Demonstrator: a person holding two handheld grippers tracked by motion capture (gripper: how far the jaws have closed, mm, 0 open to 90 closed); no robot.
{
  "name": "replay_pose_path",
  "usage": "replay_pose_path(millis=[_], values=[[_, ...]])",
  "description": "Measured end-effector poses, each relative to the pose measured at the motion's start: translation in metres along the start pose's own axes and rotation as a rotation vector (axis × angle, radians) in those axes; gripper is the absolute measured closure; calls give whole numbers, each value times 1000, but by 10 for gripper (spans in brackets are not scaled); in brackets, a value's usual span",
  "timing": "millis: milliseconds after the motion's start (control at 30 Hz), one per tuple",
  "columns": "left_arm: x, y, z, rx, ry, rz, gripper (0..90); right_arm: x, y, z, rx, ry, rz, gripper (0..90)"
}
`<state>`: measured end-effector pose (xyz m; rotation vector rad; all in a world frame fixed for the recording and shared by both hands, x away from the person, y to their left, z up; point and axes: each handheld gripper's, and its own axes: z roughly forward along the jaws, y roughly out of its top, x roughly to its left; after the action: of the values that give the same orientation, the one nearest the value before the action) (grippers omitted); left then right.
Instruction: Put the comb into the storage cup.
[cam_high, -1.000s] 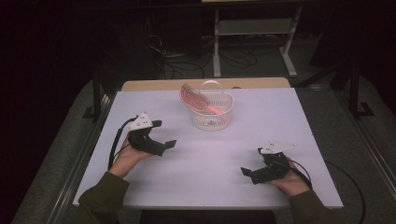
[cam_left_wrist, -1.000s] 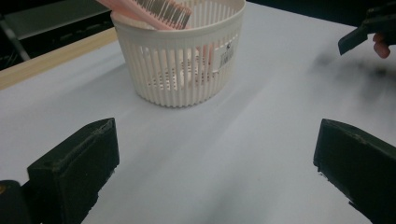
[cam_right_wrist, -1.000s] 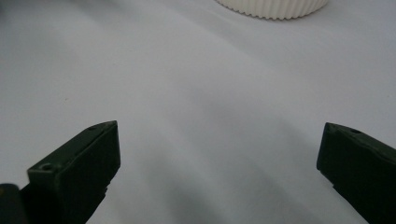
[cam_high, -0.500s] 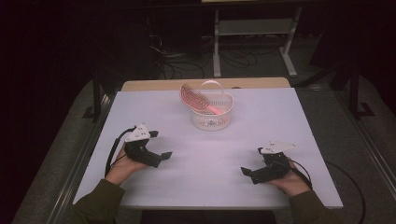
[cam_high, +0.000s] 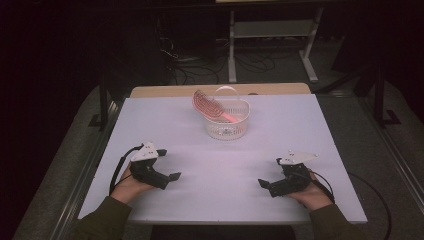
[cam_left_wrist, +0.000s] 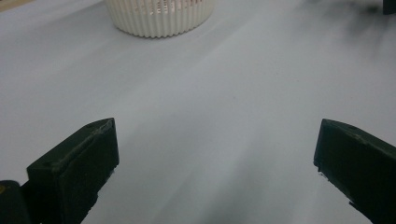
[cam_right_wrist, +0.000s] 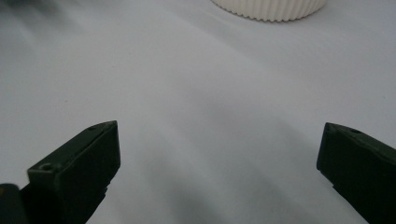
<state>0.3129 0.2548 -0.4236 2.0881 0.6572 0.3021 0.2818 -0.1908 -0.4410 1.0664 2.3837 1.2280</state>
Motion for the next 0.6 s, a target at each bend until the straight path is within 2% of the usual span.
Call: replay_pose_path(millis=[333, 433, 533, 600], values=[[-3, -10, -1, 25, -1, -10, 0, 0, 0, 0, 0, -1, 2, 0], [-5, -12, 0, 51, 5, 11, 0, 0, -1, 0, 1, -2, 1, 0], [-7, -14, 1, 55, -3, 8, 0, 0, -1, 0, 2, -2, 0, 0], [-8, -15, 2, 69, 4, 20, 0, 0, -1, 0, 2, -3, 0, 0]])
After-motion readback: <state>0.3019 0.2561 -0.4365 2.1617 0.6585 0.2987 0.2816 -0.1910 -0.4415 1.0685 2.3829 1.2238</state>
